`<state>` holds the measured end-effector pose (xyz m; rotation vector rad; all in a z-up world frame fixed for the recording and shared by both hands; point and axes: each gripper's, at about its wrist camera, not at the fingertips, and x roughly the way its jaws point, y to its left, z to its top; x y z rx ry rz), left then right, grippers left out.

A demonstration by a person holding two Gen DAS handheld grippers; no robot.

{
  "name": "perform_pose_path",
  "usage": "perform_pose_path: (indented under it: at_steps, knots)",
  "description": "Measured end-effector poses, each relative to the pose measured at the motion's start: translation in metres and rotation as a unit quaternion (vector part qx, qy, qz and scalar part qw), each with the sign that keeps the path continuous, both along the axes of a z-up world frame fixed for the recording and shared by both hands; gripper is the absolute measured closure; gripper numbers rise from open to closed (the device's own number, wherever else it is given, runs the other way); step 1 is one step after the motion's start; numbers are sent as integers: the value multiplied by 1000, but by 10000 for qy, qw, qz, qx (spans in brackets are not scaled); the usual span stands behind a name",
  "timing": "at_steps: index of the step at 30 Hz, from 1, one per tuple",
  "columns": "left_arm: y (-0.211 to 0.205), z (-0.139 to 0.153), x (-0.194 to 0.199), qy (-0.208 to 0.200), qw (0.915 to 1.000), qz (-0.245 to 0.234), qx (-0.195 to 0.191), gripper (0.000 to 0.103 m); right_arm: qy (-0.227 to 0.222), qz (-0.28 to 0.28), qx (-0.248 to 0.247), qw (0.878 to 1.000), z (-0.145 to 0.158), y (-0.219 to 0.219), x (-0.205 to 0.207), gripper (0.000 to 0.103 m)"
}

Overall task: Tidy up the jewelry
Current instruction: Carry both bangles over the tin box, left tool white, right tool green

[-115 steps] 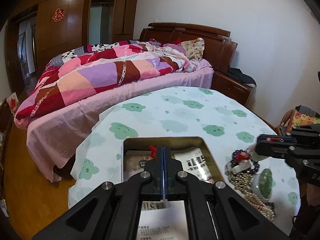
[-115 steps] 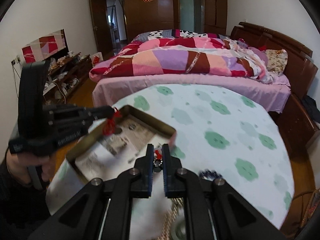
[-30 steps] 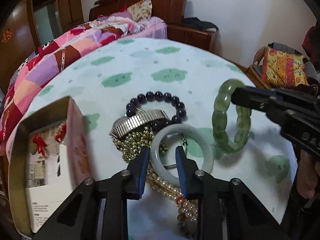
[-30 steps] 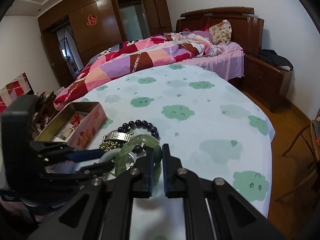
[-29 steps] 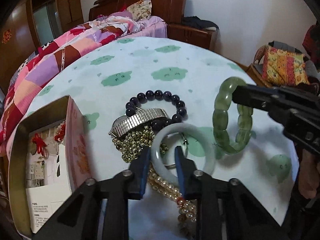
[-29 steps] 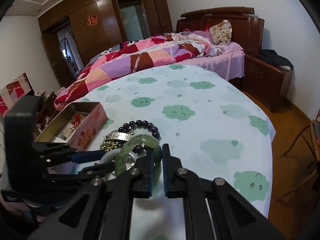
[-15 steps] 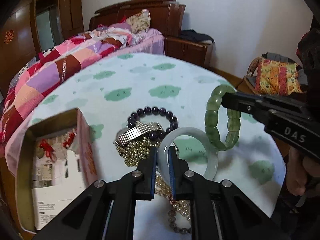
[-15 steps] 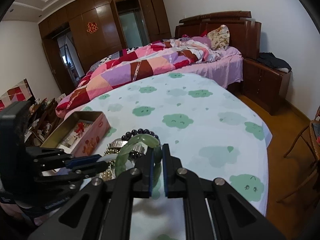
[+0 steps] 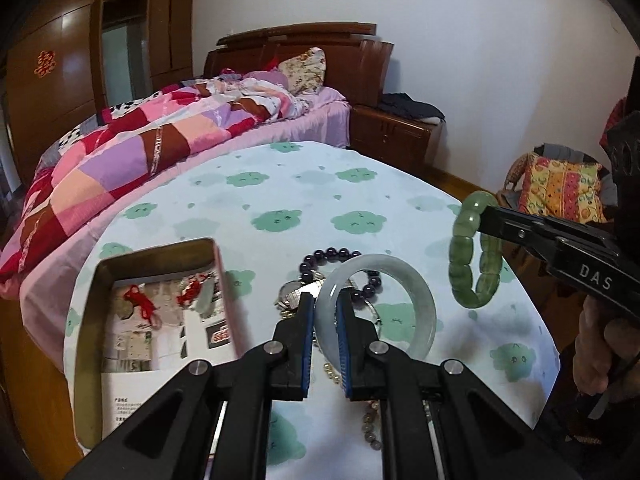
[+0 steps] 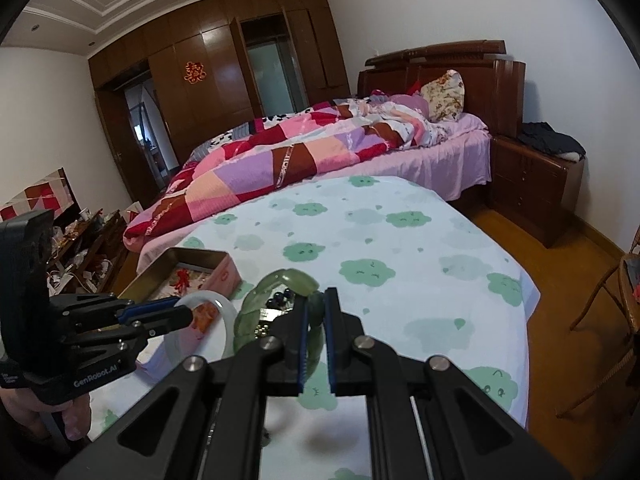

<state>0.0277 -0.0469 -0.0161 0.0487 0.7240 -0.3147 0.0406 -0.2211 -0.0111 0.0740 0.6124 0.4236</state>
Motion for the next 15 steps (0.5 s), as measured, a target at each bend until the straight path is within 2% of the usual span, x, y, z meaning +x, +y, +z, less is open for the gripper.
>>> perform_pose_path:
  at_steps: [15]
  knots:
    - [40, 7, -4, -119, 9987, 451, -203, 93, 96, 275, -106, 9995, -7, 30, -1, 93]
